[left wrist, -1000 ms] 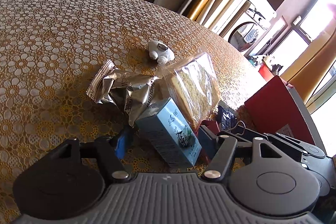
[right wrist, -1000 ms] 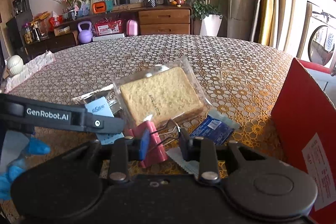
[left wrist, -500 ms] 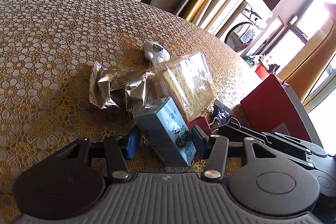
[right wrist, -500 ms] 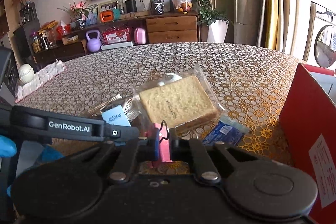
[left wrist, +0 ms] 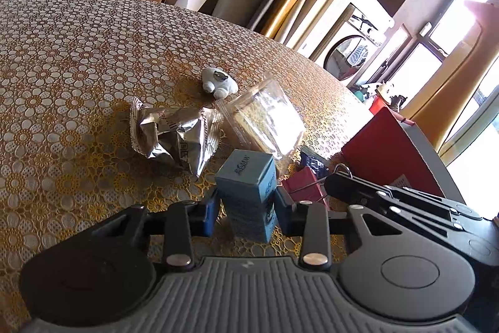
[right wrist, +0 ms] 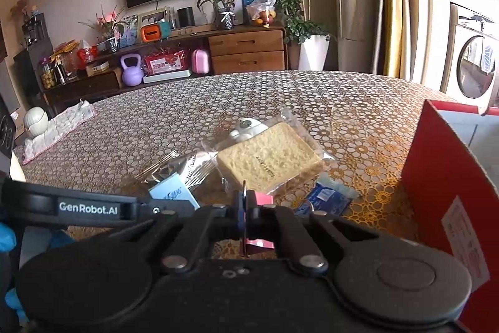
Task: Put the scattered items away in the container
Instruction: 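Close left tool on blue-white medicine box while right tool grasps pink binder clip, then lift medicine box and pink clip and carry both over the red box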
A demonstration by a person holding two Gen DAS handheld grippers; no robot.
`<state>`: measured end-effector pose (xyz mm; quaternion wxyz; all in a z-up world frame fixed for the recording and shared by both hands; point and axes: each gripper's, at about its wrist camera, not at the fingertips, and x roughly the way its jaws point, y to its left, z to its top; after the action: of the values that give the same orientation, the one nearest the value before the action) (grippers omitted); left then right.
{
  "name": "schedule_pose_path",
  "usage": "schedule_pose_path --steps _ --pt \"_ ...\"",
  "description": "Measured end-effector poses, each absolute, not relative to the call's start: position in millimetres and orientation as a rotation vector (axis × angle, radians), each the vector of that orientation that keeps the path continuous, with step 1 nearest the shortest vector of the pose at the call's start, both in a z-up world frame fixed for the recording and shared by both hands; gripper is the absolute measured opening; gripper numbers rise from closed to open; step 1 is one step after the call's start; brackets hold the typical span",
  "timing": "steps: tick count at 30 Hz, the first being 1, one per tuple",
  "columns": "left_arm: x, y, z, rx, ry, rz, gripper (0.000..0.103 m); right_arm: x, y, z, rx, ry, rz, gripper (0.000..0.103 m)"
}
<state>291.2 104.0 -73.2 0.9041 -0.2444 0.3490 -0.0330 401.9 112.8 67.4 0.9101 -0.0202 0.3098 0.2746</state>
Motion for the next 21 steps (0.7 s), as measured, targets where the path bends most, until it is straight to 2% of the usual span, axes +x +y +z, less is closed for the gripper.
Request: schedule_pose_path --steps 3,4,9,13,18,19,21 --pt "287 102 -70 -0.497 0.712 -0.073 0.034 397 109 72 -0.038 0.629 0.561 0.028" --pt "285 101 -68 -0.493 0.709 -0.074 0.034 395 108 74 -0.038 0.626 0.560 0.025" --pt "277 96 -59 -0.480 0.701 -0.076 0.034 381 102 86 -0.039 0.605 0.552 0.025" --pt "270 90 -46 -0.465 0.689 -0.087 0.034 371 95 99 -0.034 0.581 0.549 0.029" --pt "265 79 -25 -0.445 0.688 -0.114 0.033 356 85 119 -0.036 0.552 0.549 0.023" --pt "263 76 -20 -0.439 0.683 -0.121 0.033 353 83 123 -0.035 0.547 0.548 0.026" --pt "261 69 -10 -0.425 0.672 -0.133 0.033 348 78 130 -0.033 0.535 0.545 0.025"
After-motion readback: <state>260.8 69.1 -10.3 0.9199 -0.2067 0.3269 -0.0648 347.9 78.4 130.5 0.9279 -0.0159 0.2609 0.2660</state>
